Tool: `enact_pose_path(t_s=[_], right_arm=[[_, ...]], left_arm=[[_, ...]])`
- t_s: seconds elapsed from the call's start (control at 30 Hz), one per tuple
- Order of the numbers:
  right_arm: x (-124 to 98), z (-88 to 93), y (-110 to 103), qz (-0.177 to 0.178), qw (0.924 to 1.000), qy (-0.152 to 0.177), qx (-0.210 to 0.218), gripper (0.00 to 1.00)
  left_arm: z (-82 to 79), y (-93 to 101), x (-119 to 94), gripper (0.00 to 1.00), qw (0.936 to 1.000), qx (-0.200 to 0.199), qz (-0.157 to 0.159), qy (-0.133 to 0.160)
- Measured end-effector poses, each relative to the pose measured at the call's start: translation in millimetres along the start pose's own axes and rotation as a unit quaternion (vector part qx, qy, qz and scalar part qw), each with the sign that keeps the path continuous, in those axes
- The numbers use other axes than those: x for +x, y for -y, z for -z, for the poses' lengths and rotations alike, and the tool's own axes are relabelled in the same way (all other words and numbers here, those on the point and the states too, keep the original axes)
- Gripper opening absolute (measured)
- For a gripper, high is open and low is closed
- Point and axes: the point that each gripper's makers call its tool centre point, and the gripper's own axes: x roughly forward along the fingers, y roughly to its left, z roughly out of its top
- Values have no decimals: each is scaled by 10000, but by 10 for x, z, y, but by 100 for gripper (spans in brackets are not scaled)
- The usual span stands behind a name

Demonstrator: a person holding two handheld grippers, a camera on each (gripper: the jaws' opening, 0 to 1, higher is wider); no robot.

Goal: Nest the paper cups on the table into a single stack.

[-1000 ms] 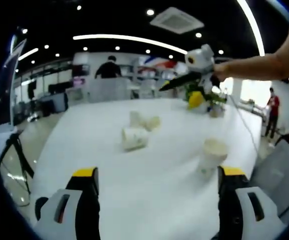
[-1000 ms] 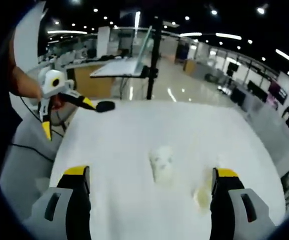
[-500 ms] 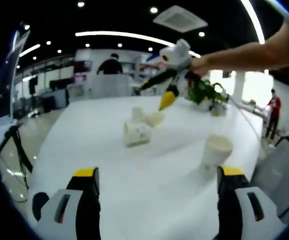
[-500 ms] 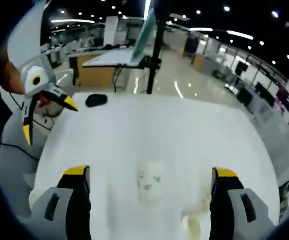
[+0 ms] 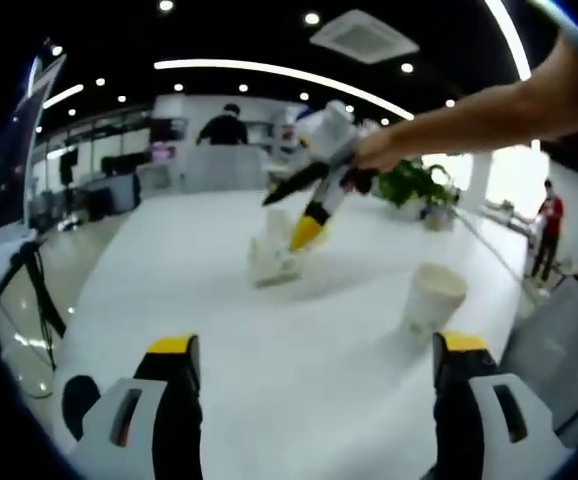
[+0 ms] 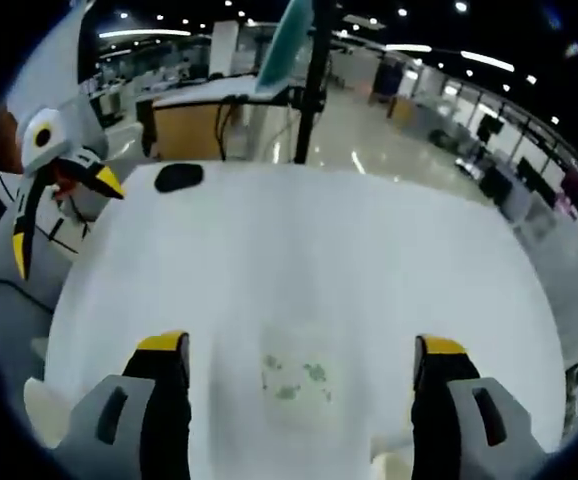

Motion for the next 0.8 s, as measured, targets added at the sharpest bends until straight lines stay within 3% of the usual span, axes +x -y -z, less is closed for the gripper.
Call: enact_pose_path(t_s=[0.1, 0.2, 0.43, 0.67, 0.8], right_arm=[[126, 90, 5, 1, 9999, -54, 126, 86], [278, 287, 2, 22, 9993, -372, 49, 81], [437, 306, 49, 92, 9990, -339, 292, 67], [612, 316, 48, 16, 9986, -349, 404, 62], [668, 342, 46, -22, 9982, -389, 447, 51]], left_arm=[[33, 7, -3, 94, 10000, -19, -6, -41], [37, 21, -7, 94, 10000, -45, 1, -72], [27, 23, -20, 93, 9999, 42, 17, -95], [55, -33, -44, 92, 9999, 19, -36, -141], [84, -55, -39, 92, 9998, -4, -45, -187]])
